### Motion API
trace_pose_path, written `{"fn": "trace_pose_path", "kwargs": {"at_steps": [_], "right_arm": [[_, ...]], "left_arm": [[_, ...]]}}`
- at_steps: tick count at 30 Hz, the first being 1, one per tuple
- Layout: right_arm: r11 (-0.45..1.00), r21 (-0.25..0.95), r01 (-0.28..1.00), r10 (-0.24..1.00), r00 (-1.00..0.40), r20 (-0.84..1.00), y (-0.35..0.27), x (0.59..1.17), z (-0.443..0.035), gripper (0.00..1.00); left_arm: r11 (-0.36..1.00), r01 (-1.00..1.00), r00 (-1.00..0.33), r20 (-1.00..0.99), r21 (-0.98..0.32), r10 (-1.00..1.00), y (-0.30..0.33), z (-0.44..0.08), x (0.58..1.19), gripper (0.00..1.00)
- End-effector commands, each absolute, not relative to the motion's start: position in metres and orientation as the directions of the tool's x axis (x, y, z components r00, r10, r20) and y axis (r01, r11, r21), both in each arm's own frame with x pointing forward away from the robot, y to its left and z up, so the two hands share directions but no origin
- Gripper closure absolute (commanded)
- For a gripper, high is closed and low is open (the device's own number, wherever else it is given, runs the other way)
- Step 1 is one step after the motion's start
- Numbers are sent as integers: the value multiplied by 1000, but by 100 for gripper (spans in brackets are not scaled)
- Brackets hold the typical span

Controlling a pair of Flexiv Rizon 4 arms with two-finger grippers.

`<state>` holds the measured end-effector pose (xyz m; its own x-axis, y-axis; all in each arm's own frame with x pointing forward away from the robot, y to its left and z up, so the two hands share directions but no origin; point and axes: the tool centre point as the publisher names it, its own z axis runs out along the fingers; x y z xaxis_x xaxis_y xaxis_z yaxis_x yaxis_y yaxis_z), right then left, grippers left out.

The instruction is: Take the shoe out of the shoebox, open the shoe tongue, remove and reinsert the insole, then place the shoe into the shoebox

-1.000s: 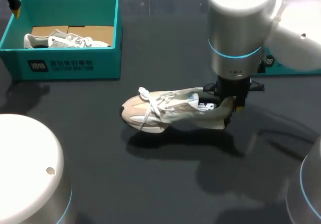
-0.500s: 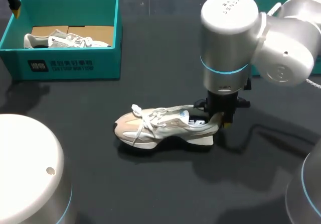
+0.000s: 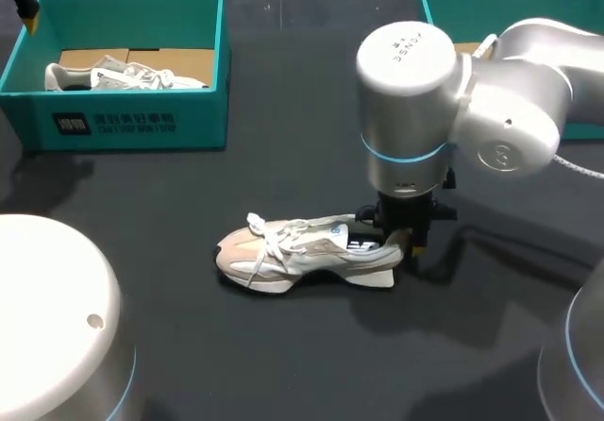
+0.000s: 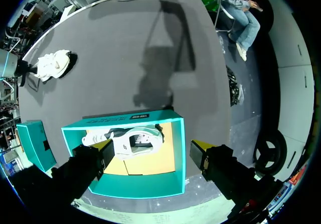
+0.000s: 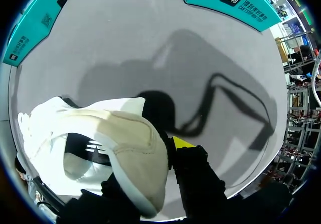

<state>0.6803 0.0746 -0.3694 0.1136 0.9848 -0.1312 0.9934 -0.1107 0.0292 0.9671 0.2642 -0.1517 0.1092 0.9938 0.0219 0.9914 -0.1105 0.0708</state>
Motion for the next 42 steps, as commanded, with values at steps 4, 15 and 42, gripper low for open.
{"fn": "trace_pose_path", "kwargs": {"at_steps": [4, 15, 42], "right_arm": [[-98, 4, 995, 985, 98, -145, 82, 687, -378, 100], [-104, -9, 994, 988, 103, -117, 84, 684, -379, 0], [220, -127, 967, 972, -205, 117, 87, 676, -273, 0]], "left_arm": [[-112, 991, 111, 24, 72, 994, 265, -151, 967, 0], [-112, 991, 111, 24, 72, 994, 265, -151, 967, 0], [-112, 991, 111, 24, 72, 994, 265, -151, 967, 0]]}}
